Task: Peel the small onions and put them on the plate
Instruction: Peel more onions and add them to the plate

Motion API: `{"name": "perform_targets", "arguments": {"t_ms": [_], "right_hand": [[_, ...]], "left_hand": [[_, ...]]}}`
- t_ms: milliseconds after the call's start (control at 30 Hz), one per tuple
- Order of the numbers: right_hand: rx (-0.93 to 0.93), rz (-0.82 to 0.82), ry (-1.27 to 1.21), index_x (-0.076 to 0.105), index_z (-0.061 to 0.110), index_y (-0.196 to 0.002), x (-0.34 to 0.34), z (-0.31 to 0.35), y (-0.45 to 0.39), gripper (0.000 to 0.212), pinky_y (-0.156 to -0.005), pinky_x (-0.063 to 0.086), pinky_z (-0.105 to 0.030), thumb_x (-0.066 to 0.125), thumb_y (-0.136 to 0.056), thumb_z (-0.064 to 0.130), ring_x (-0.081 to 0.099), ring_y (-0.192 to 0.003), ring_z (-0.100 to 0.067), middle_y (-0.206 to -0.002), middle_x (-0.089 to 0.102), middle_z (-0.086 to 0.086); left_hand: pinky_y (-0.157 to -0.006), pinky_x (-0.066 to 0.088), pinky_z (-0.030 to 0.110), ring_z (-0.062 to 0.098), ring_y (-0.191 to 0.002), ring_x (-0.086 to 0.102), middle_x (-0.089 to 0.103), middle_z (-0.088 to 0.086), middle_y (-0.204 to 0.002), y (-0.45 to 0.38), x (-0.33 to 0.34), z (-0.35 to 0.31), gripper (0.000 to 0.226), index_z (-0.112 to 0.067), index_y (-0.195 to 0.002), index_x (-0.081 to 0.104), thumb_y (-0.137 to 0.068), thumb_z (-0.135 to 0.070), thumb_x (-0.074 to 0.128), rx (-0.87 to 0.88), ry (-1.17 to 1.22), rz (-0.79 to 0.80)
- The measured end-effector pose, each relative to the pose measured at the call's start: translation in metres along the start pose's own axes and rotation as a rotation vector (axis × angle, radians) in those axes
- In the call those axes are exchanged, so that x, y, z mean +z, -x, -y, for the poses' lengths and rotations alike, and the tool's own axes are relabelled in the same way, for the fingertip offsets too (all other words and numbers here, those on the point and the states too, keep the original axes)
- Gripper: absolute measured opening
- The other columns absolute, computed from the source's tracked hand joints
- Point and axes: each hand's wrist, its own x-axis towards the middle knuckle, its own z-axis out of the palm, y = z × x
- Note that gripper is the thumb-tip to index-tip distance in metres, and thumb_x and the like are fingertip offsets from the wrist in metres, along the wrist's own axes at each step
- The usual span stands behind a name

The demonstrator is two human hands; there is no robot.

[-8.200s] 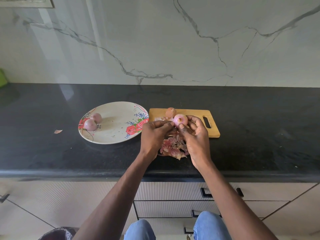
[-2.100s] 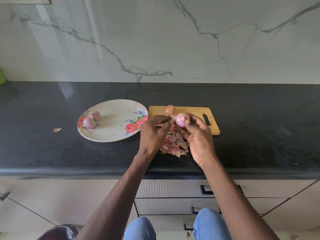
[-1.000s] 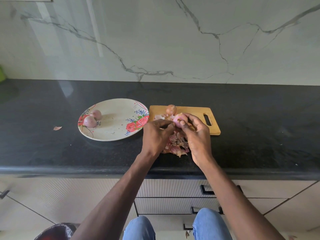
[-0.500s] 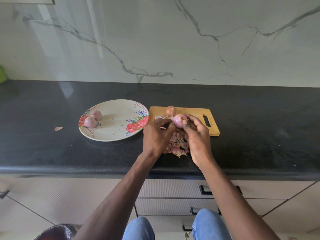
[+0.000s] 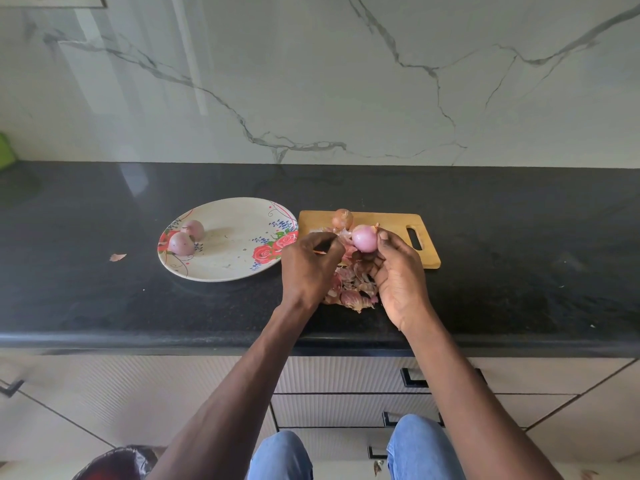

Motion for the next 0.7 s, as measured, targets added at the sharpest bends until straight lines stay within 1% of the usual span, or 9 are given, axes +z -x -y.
{"name": "perform_targets", "arguments": {"t_ms": [133,233,300,333,400,500,533,600,700], "right_hand": [[0.046,0.015,-0.097,0.063,0.005,-0.113,0.001,0.004,0.004,0.024,-0.063,0.055,-0.028,0.042,-0.107,0.015,0.071,-0.077,-0.02,-0.092,0.075,-0.013],[0.082,0.062,-0.141,0.059,0.002,-0.116,0.001,0.006,0.007,0.027,-0.053,0.051,-0.026,0.039,-0.108,0.018,0.065,-0.065,-0.021,-0.084,0.073,-0.016],[0.102,0.073,-0.156,0.059,0.003,-0.113,0.001,0.007,0.008,0.026,-0.051,0.05,-0.026,0.038,-0.108,0.018,0.064,-0.064,-0.022,-0.084,0.072,-0.018],[0.104,0.073,-0.163,0.059,0.003,-0.112,0.0,0.008,0.009,0.026,-0.052,0.051,-0.027,0.038,-0.108,0.017,0.065,-0.065,-0.023,-0.085,0.072,-0.018],[0.09,0.068,-0.159,0.059,0.003,-0.114,0.0,0.007,0.008,0.024,-0.055,0.054,-0.027,0.039,-0.108,0.014,0.069,-0.069,-0.024,-0.086,0.074,-0.016],[0.039,0.075,-0.109,0.061,0.004,-0.116,-0.001,0.007,0.006,0.021,-0.064,0.059,-0.026,0.043,-0.105,0.006,0.074,-0.079,-0.023,-0.09,0.076,-0.009],[0.023,0.077,-0.093,0.063,0.005,-0.116,0.0,0.006,0.006,0.022,-0.065,0.059,-0.026,0.044,-0.104,0.004,0.074,-0.081,-0.022,-0.093,0.077,-0.007],[-0.003,0.062,-0.062,0.065,0.007,-0.115,0.0,0.004,0.004,0.023,-0.068,0.058,-0.026,0.047,-0.103,0.002,0.073,-0.087,-0.021,-0.101,0.075,-0.008],[-0.028,0.041,-0.02,0.068,0.011,-0.115,-0.001,0.001,0.002,0.024,-0.073,0.057,-0.025,0.049,-0.102,0.003,0.071,-0.097,-0.02,-0.11,0.073,-0.009]], "left_hand": [[-0.07,0.056,0.023,0.004,-0.074,0.069,0.074,-0.008,-0.079,-0.002,-0.001,-0.001,0.013,-0.011,-0.091,0.08,-0.091,-0.013,0.067,-0.033,0.011,-0.046],[-0.066,0.054,0.034,0.018,-0.07,0.068,0.074,0.001,-0.074,-0.004,-0.001,0.001,0.017,-0.008,-0.082,0.077,-0.092,-0.012,0.064,-0.052,-0.026,-0.074],[-0.068,0.053,0.039,0.019,-0.067,0.063,0.074,0.008,-0.079,-0.006,0.0,0.004,0.018,-0.005,-0.086,0.076,-0.093,-0.012,0.061,-0.052,-0.076,-0.083],[-0.071,0.053,0.037,0.016,-0.072,0.063,0.076,0.01,-0.089,-0.007,0.0,0.005,0.017,-0.004,-0.095,0.077,-0.094,-0.01,0.061,-0.048,-0.109,-0.085],[-0.081,0.05,0.025,0.015,-0.093,0.066,0.073,0.008,-0.114,-0.009,0.0,0.007,0.025,-0.004,-0.115,0.074,-0.093,-0.009,0.062,-0.039,-0.175,-0.093],[-0.083,0.046,0.02,0.016,-0.109,0.059,0.062,0.006,-0.128,-0.01,0.001,0.009,0.023,-0.008,-0.11,0.077,-0.091,-0.007,0.064,0.0,-0.213,-0.081],[-0.083,0.046,0.017,0.014,-0.111,0.055,0.055,0.003,-0.131,-0.01,0.001,0.011,0.032,-0.013,-0.117,0.075,-0.089,-0.003,0.062,0.012,-0.197,-0.058],[-0.083,0.047,0.012,0.012,-0.111,0.053,0.049,-0.003,-0.128,-0.01,0.0,0.013,0.041,-0.017,-0.124,0.071,-0.088,-0.001,0.061,0.017,-0.162,-0.026],[-0.084,0.052,0.021,0.015,-0.11,0.057,0.052,-0.006,-0.119,-0.01,-0.001,0.012,0.028,-0.013,-0.113,0.076,-0.087,-0.007,0.067,0.07,-0.16,0.002]]}}
